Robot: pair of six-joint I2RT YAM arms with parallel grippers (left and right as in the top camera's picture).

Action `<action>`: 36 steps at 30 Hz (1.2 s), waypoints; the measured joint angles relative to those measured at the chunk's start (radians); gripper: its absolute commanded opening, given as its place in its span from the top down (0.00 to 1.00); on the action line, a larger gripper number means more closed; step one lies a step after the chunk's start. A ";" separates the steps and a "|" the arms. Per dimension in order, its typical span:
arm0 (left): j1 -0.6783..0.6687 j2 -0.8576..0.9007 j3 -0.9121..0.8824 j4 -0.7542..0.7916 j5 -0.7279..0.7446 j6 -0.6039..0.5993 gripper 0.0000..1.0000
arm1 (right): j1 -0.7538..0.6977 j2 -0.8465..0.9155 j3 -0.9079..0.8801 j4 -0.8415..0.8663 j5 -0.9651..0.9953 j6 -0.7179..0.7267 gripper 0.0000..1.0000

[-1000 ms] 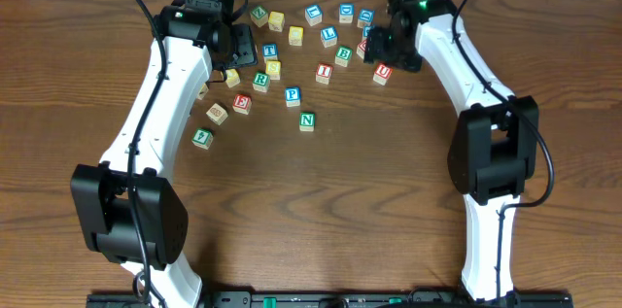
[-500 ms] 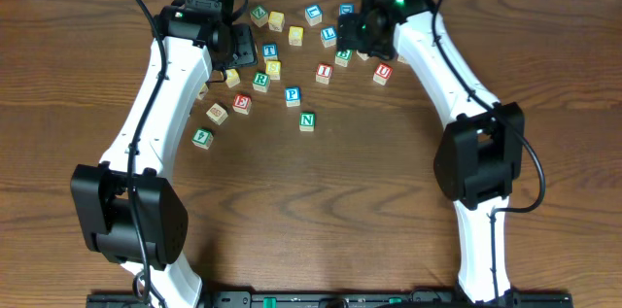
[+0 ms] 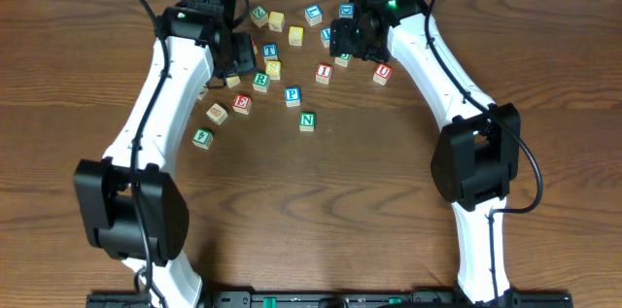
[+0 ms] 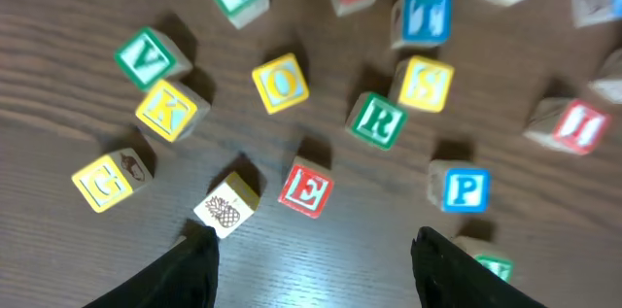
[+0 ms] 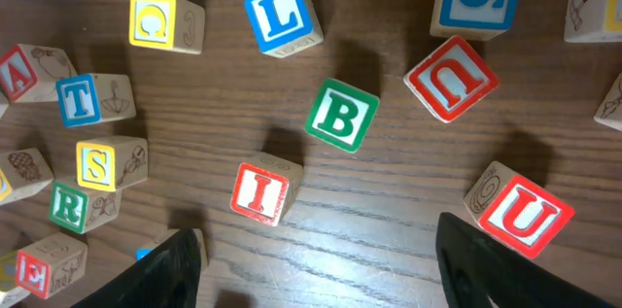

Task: Spell out NEURIPS
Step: 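Close the left gripper on the red E block and lift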

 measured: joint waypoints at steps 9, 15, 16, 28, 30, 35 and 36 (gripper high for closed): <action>0.000 0.153 -0.023 0.011 0.000 0.059 0.37 | 0.000 0.000 0.000 -0.023 0.006 -0.007 0.25; 0.000 0.201 -0.023 0.023 0.000 0.075 0.38 | 0.000 0.000 0.000 -0.039 0.025 -0.012 0.23; 0.000 0.210 -0.023 0.028 0.000 0.079 0.37 | 0.000 0.000 0.000 -0.039 0.027 -0.014 0.23; 0.000 0.264 -0.025 0.065 0.034 0.164 0.47 | 0.000 0.000 0.000 -0.041 0.033 -0.019 0.22; 0.000 0.264 -0.029 0.067 0.037 0.174 0.48 | 0.000 0.000 0.000 -0.042 0.033 -0.019 0.21; 0.000 0.264 -0.044 0.068 0.042 0.179 0.48 | 0.000 0.000 0.000 -0.043 0.033 -0.019 0.21; 0.000 0.264 -0.048 0.069 0.045 0.179 0.48 | 0.000 0.000 0.000 -0.044 0.033 -0.019 0.21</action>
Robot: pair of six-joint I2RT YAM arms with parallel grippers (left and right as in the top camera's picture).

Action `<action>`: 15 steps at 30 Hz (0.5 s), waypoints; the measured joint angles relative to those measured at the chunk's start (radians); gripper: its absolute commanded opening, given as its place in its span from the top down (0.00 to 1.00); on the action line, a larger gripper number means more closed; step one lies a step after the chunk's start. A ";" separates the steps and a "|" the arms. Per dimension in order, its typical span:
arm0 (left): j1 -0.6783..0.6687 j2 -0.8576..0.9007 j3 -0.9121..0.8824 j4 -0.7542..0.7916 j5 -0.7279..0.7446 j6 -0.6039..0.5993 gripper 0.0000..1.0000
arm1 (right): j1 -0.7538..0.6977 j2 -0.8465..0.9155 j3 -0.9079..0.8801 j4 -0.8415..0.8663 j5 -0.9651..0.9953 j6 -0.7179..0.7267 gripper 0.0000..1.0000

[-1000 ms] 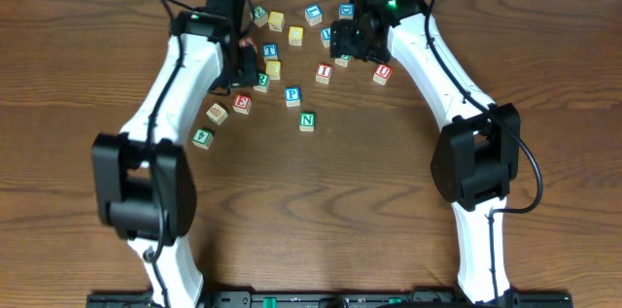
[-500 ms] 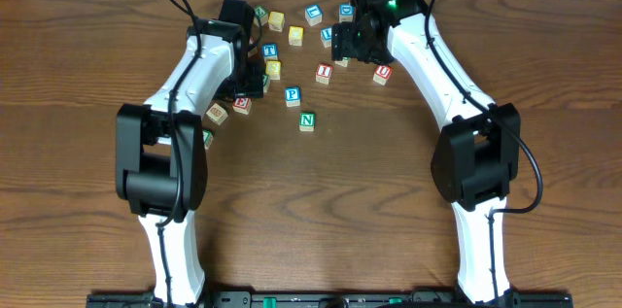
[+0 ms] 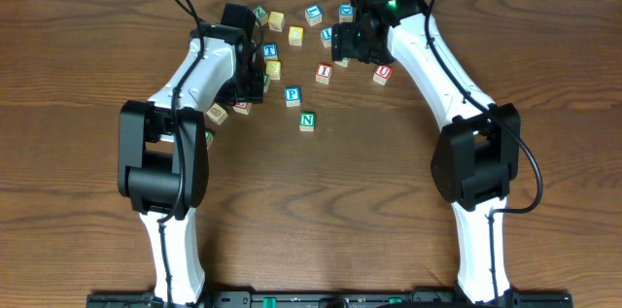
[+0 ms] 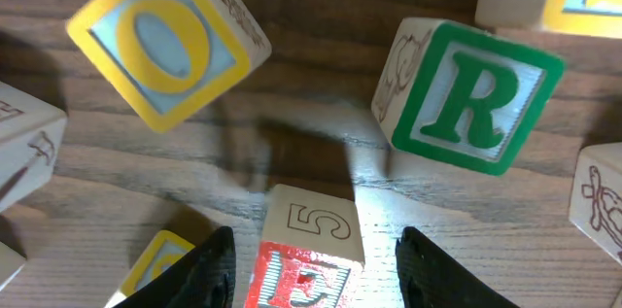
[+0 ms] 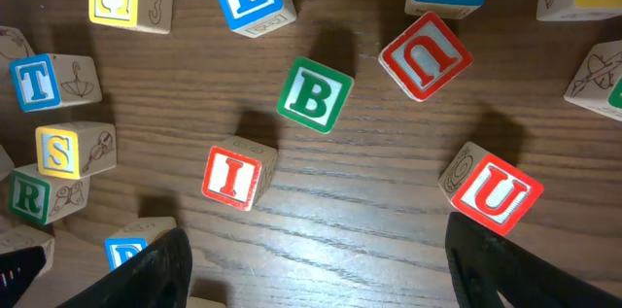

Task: Spell out NEURIPS
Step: 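Close the left gripper on the red E block and lift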

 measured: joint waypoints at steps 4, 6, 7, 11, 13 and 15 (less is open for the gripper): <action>0.000 0.000 -0.021 0.016 0.001 0.000 0.48 | 0.000 0.000 0.000 -0.001 0.000 0.000 0.21; 0.000 0.000 -0.033 0.027 0.001 0.000 0.48 | 0.000 0.000 0.000 -0.003 0.000 0.000 0.21; 0.000 0.000 -0.040 0.034 0.002 0.000 0.52 | 0.000 0.000 0.000 -0.003 0.000 0.000 0.21; 0.000 0.000 -0.047 0.042 0.004 0.005 0.61 | 0.000 0.000 0.000 -0.005 0.000 0.000 0.21; 0.000 0.000 -0.047 0.049 0.004 0.005 0.62 | 0.000 0.000 0.000 -0.005 0.000 0.000 0.21; 0.000 0.000 -0.047 0.050 0.004 0.004 0.62 | 0.000 0.000 0.000 -0.005 0.000 0.000 0.21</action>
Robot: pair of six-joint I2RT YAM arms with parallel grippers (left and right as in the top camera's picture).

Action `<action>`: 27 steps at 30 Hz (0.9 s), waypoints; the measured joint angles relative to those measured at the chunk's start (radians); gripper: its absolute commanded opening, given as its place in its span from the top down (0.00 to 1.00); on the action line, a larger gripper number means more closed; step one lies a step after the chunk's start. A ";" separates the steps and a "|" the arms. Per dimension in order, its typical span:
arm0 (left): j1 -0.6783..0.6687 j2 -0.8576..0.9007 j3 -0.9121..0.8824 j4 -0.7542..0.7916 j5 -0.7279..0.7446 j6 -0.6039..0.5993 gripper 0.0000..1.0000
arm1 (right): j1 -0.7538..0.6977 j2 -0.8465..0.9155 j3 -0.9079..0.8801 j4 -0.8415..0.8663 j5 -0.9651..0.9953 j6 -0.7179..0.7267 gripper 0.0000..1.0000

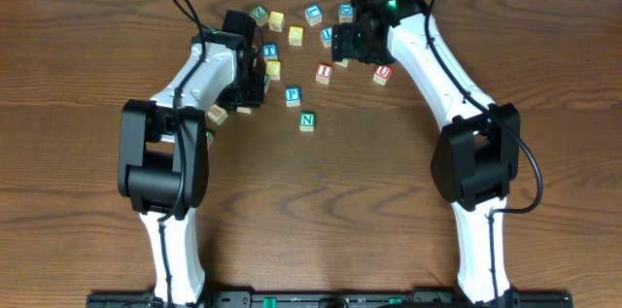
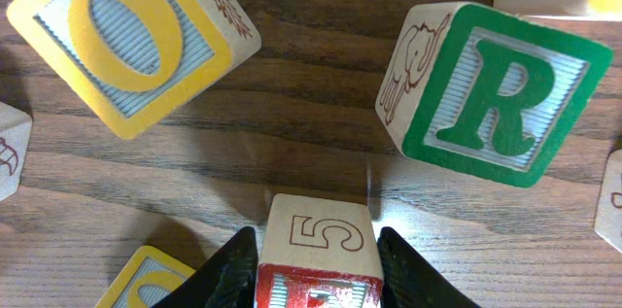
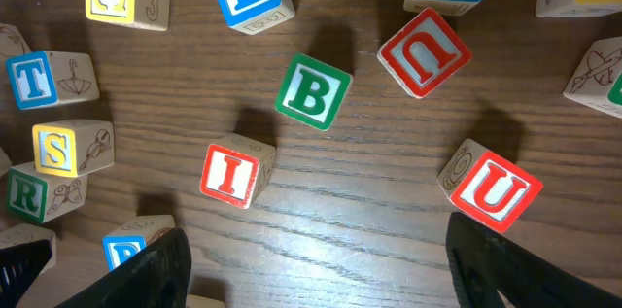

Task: Spell out NEURIPS
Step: 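Close the left gripper on the red E block and lift, then carry the E block to the right of the green N and lower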

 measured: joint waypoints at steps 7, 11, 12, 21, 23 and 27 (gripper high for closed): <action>0.000 0.000 0.000 -0.004 0.000 0.000 0.68 | -0.009 0.000 0.002 0.004 0.002 -0.004 0.22; 0.000 -0.010 0.000 -0.014 0.000 -0.004 0.68 | -0.043 0.000 0.034 -0.034 0.002 -0.006 0.22; 0.000 -0.019 0.000 -0.015 0.001 -0.008 0.69 | -0.056 0.000 0.046 -0.045 0.002 -0.008 0.22; -0.021 -0.199 0.000 -0.007 0.003 -0.089 0.69 | -0.194 -0.078 0.080 -0.134 0.003 -0.031 0.20; -0.048 -0.230 0.000 0.001 0.003 -0.110 0.68 | -0.224 -0.106 0.082 -0.151 0.004 -0.034 0.19; -0.140 -0.245 0.000 0.011 0.003 -0.150 0.69 | -0.271 -0.136 0.095 -0.188 0.005 -0.035 0.19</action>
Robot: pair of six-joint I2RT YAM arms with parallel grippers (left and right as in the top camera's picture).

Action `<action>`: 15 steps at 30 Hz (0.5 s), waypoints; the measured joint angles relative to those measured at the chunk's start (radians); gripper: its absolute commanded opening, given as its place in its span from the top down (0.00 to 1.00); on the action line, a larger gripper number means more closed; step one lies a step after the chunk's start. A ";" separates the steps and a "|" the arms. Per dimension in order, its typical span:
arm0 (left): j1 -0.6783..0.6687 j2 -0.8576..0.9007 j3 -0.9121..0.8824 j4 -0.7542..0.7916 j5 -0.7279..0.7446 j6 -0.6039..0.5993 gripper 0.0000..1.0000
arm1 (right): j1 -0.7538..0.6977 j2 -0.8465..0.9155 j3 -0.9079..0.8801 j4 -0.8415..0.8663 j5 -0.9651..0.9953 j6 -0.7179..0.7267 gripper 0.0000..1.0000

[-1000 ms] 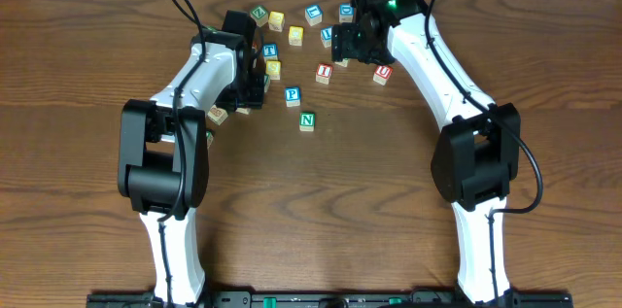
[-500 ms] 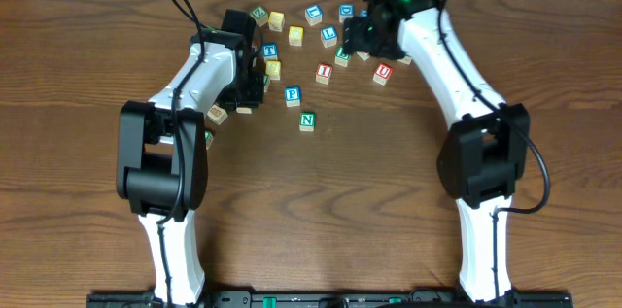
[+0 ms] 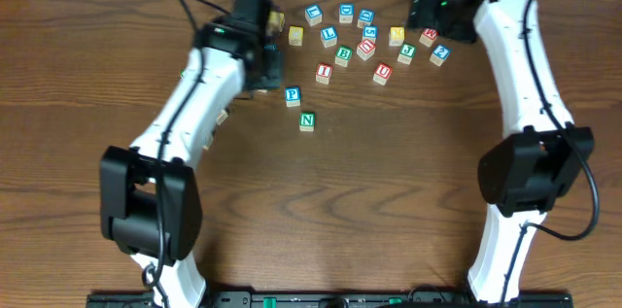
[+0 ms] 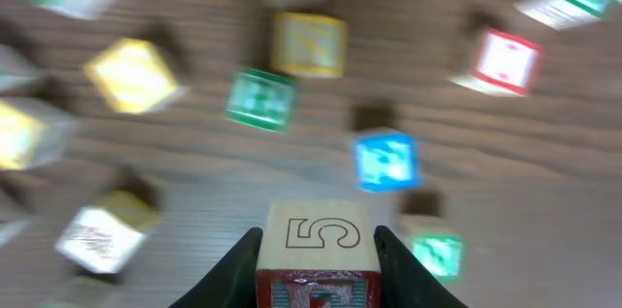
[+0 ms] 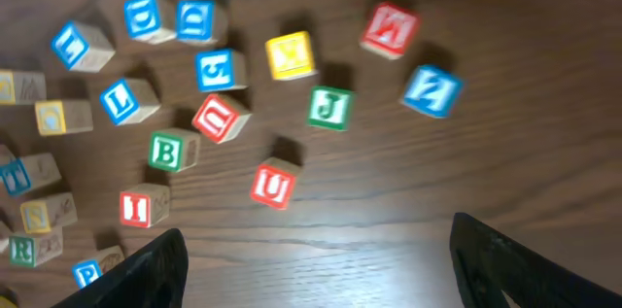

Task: Spell out NEURIPS
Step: 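Carry the E block to the right of the green N and lower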

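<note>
My left gripper (image 4: 316, 255) is shut on the red E block (image 4: 316, 240), whose top face shows a 5, and holds it well above the table. Below it lie the blue P (image 4: 386, 160), green N (image 4: 436, 255), green R (image 4: 259, 99) and red I (image 4: 503, 60). In the overhead view the left gripper (image 3: 259, 65) hides the E block, with the N (image 3: 307, 121) and P (image 3: 293, 96) just to its right. My right gripper (image 5: 326, 269) is open and empty, high over the red U (image 5: 273, 184), red I (image 5: 143, 207) and yellow S (image 5: 39, 213).
Other letter blocks are scattered along the table's far side: green B (image 3: 343, 54), a second red U (image 3: 365, 48), green J (image 5: 330, 107), blue L (image 5: 124, 101), red N (image 5: 392, 28). More blocks lie left of the left gripper (image 3: 216, 114).
My left gripper, then low on the table with its jaws against the E block, now holds that block high above the others. My right gripper has moved up and to the far right.
My left gripper hung open above the E block, then stood low with its fingers on either side of it, then pressed against it, and now holds it lifted. My right gripper stayed open over the I, B and U, and now stands higher, to the right.
</note>
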 measured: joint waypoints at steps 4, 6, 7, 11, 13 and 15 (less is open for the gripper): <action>-0.108 0.011 0.000 0.014 0.000 -0.052 0.69 | -0.024 -0.003 0.000 -0.037 0.003 -0.004 0.18; -0.156 0.021 0.000 0.029 0.000 -0.074 0.68 | -0.025 -0.003 0.000 -0.042 0.003 -0.009 0.17; -0.180 0.028 0.000 0.036 0.000 -0.086 0.68 | -0.025 -0.003 0.000 -0.046 0.003 -0.012 0.17; -0.248 0.069 0.000 0.068 0.000 -0.112 0.68 | -0.025 -0.003 0.000 -0.062 0.003 -0.026 0.17; -0.273 0.098 0.000 0.070 -0.002 -0.135 0.68 | -0.025 -0.003 0.000 -0.066 0.003 -0.029 0.16; -0.290 0.123 0.000 0.070 -0.008 -0.152 0.68 | -0.025 -0.003 0.000 -0.069 0.002 -0.033 0.16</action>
